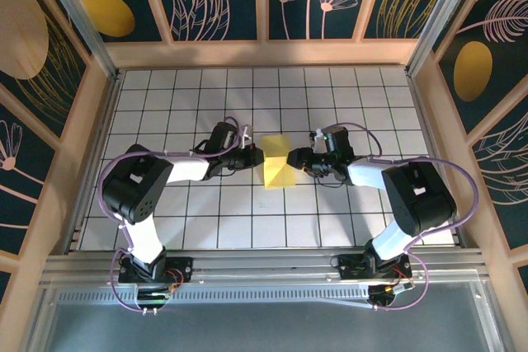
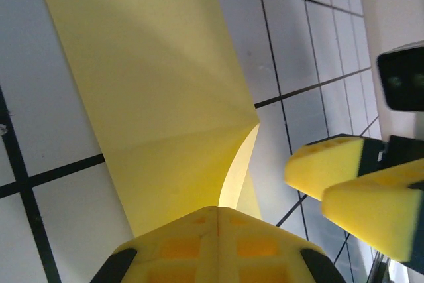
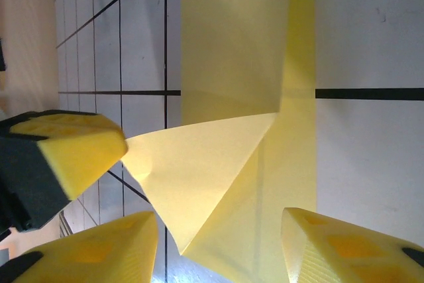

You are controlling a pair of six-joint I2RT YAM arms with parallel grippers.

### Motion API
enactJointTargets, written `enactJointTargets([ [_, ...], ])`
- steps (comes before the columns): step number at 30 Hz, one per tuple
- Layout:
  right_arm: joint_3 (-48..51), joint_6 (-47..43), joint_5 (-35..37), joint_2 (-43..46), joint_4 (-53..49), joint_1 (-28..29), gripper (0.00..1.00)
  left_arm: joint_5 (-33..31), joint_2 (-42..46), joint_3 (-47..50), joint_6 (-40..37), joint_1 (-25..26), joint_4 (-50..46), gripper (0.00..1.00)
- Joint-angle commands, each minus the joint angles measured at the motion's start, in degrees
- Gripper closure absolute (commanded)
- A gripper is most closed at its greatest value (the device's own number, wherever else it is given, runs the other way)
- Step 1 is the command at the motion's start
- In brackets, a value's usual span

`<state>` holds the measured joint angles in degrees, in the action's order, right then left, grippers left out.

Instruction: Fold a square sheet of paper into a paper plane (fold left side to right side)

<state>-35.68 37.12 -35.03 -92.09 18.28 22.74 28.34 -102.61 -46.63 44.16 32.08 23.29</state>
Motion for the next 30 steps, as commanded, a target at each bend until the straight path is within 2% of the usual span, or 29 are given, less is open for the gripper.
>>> enactJointTargets([
  [1, 1.28, 4.11, -1.24, -1.45, 7.92, 0.60, 0.49, -1.30, 2.89, 2.36, 4.04, -0.08, 6.29, 1.00],
  [14, -0.28, 9.14, -0.83, -8.56, 21.55, 3.46, 0.49, -2.19, 4.08, 4.33, 5.83, -0.08, 7.08, 1.00],
  [22, -2.29, 10.10, -0.22, -12.25, 25.38, 4.69, 0.52, -3.11, 4.08, 4.98, 6.08, -0.08, 6.94, 1.00],
  [27, -3.14, 9.91, 0.43, -13.38, 26.20, 5.16, 0.59, -3.77, 4.04, 5.03, 5.86, -0.08, 6.05, 1.00],
  [30, -3.42, 9.61, 1.30, -13.99, 25.84, 5.19, 0.69, -4.37, 4.08, 5.10, 5.57, -0.08, 5.31, 1.00],
])
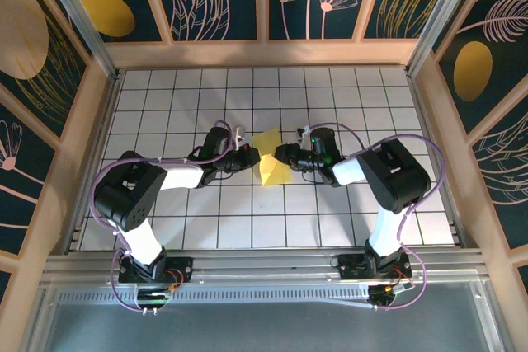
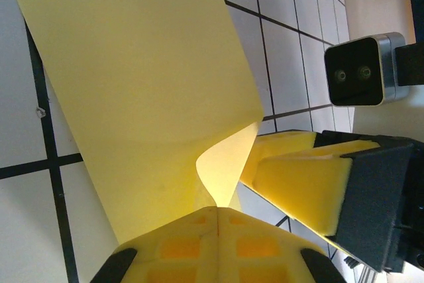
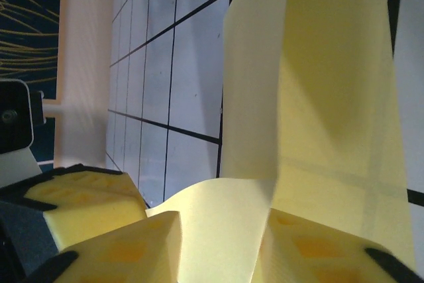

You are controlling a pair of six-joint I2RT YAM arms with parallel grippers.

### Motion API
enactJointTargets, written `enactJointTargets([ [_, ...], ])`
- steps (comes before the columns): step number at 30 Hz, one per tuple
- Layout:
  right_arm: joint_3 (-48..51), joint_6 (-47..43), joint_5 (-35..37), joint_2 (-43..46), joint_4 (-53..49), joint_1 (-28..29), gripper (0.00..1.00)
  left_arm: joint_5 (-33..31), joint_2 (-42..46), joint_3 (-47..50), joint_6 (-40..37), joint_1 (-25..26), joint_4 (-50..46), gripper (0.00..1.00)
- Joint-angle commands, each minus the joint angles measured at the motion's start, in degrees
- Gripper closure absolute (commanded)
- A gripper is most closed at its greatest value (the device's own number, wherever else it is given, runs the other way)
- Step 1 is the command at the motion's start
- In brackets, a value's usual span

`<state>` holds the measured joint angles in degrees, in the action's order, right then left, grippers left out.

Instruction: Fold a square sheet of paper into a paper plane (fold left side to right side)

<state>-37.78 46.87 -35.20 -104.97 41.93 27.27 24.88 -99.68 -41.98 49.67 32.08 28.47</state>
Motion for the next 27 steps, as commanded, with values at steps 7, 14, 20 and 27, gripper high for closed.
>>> enactJointTargets([
  [7, -2.62, -3.63, 5.16, -1.19, -2.44, 0.98, 0.99, -3.23, 4.10, 1.02, -1.29, -0.08, -2.33, 0.88],
  [14, -3.23, -8.55, 8.71, 4.90, -6.58, 0.45, 1.00, -11.44, 12.54, 1.79, -3.56, -0.41, -9.69, 0.50],
  [20, -2.52, -9.55, 6.03, 15.81, -4.85, -2.64, 1.00, -14.60, 22.59, 5.06, 0.09, -1.84, -6.65, 0.26],
  [27, -3.37, -4.93, 0.55, 27.04, 1.84, -6.01, 1.00, -9.27, 29.92, 9.28, 6.64, -2.50, 13.65, 0.02],
])
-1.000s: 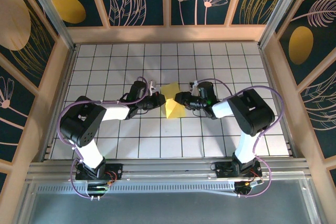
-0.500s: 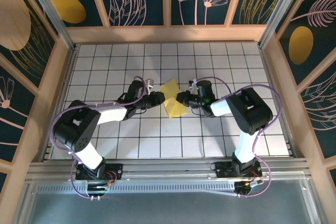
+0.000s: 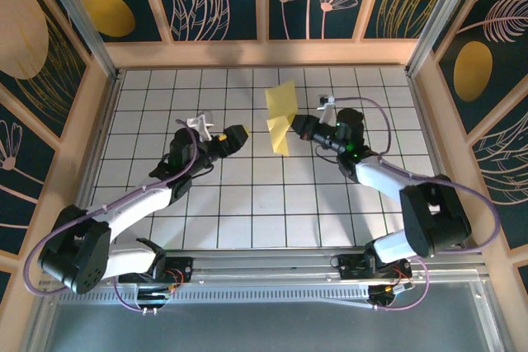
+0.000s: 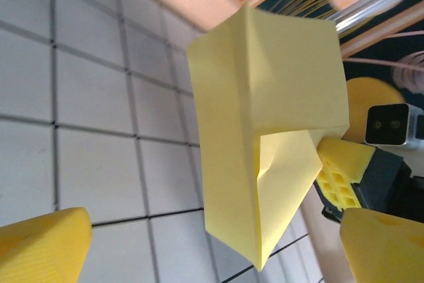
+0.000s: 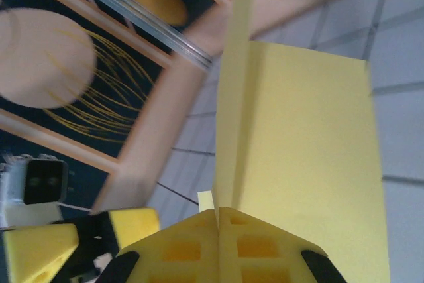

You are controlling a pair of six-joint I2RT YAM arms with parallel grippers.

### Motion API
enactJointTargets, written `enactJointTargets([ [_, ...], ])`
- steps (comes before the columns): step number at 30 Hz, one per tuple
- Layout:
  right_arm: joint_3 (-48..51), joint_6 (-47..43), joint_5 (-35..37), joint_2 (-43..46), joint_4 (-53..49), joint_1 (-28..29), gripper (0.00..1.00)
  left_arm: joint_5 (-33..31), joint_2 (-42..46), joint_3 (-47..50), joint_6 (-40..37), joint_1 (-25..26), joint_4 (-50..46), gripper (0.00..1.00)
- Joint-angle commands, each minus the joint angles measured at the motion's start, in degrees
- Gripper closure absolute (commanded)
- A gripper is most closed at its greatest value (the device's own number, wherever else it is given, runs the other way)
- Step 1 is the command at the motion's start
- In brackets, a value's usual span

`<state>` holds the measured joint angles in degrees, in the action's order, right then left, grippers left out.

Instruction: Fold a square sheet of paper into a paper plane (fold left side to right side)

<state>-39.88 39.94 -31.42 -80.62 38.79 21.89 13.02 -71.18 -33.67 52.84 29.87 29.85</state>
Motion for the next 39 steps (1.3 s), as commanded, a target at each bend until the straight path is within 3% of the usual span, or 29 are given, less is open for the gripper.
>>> enactJointTargets([
  [1, -1.70, 2.98, -3.70, 3.68, 5.78, -0.62, 1.00, 4.38, 1.08, 0.98, 4.63, -0.36, 15.78, 0.02],
  [9, -3.23, 11.91, -5.52, 5.40, 14.94, 0.52, 1.00, 16.51, -8.09, -2.06, 17.59, 0.12, 38.59, 0.06],
  [19, -4.65, 15.26, -4.53, 3.20, 19.21, 3.68, 1.00, 19.04, -16.22, -7.09, 21.75, 3.39, 44.63, 0.14],
  [29, -4.33, 14.30, -3.22, 2.88, 17.88, 4.07, 0.98, 18.54, -17.51, -7.81, 23.72, 3.71, 46.99, 0.61],
  [34, -4.07, 13.22, -2.86, 3.69, 16.45, 3.95, 0.86, 18.00, -16.73, -7.39, 23.07, 3.70, 45.77, 0.88],
  [39, -4.07, 8.71, -1.54, 6.41, 10.23, 3.17, 0.71, 18.14, -14.78, -7.44, 20.37, 3.71, 40.84, 1.00],
])
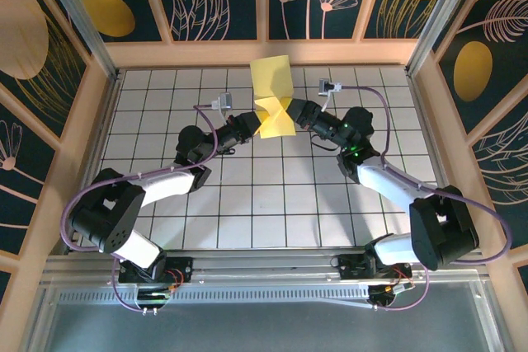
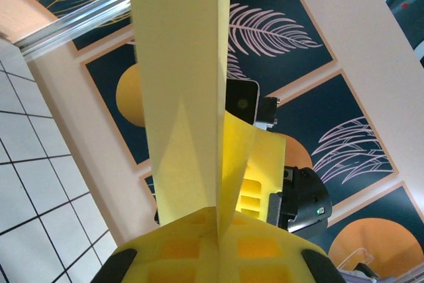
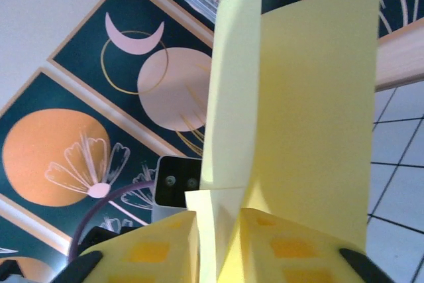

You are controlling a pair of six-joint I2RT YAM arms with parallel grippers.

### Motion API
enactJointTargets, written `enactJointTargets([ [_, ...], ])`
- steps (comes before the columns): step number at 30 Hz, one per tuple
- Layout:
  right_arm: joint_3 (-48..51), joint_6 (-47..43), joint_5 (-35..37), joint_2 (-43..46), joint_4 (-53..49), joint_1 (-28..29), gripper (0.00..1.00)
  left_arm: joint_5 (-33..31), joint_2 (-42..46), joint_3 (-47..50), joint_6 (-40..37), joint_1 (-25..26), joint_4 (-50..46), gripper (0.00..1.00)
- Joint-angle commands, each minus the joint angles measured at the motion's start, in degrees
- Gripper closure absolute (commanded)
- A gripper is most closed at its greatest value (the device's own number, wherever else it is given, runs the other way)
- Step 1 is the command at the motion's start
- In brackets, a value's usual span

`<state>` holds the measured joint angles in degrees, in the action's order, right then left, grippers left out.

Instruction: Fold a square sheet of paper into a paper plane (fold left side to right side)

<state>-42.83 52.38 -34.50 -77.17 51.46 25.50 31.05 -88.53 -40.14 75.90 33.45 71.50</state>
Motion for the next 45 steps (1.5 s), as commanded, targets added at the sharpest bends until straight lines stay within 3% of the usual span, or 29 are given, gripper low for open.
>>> enactJointTargets([
  [1, -1.25, -5.42, 2.16, 3.97, -5.09, -0.75, 0.68, 0.26, 3.32, -1.16, -3.90, 0.12, -3.31, 1.00],
  [5, -3.25, -16.09, 8.90, 8.36, -22.22, -1.15, 0.57, 1.26, 7.28, -4.50, -13.94, 0.12, -20.90, 1.00],
  [7, -4.91, -23.16, 15.20, 10.34, -32.41, -1.21, 0.51, 0.33, 9.58, -8.09, -22.40, 0.12, -36.40, 1.00],
  [10, -7.46, -29.96, 26.09, 12.28, -44.28, -1.30, 0.43, -5.38, 10.85, -16.81, -35.34, 0.21, -63.32, 1.00],
  [15, -9.42, -34.68, 42.67, 13.33, -55.18, -1.99, 0.31, -16.23, 7.65, -29.12, -47.49, 2.21, -92.68, 1.00],
  [20, -8.16, -35.94, 48.09, 13.67, -56.01, -3.36, 0.19, -34.66, -0.36, -41.31, -49.47, 9.11, -114.59, 1.00],
  [25, -6.55, -35.86, 47.04, 13.40, -53.77, -5.00, 0.15, -56.82, -12.34, -54.67, -40.27, 17.55, -136.58, 1.00],
  [28, -5.98, -35.69, 45.57, 13.02, -52.73, -5.86, 0.15, -64.10, -17.93, -60.13, -33.44, 21.08, -143.09, 1.00],
  [32, -5.51, -35.76, 43.78, 12.91, -52.01, -6.81, 0.14, -65.98, -24.16, -63.30, -28.16, 23.75, -145.42, 1.00],
  [37, -5.00, -36.38, 42.38, 13.78, -51.99, -8.06, 0.14, -64.41, -30.35, -62.12, -24.61, 25.05, -143.86, 1.00],
  [45, -2.90, -36.44, 40.07, 15.72, -51.62, -10.19, 0.14, -58.36, -32.05, -60.21, -25.10, 25.08, -136.26, 0.97],
])
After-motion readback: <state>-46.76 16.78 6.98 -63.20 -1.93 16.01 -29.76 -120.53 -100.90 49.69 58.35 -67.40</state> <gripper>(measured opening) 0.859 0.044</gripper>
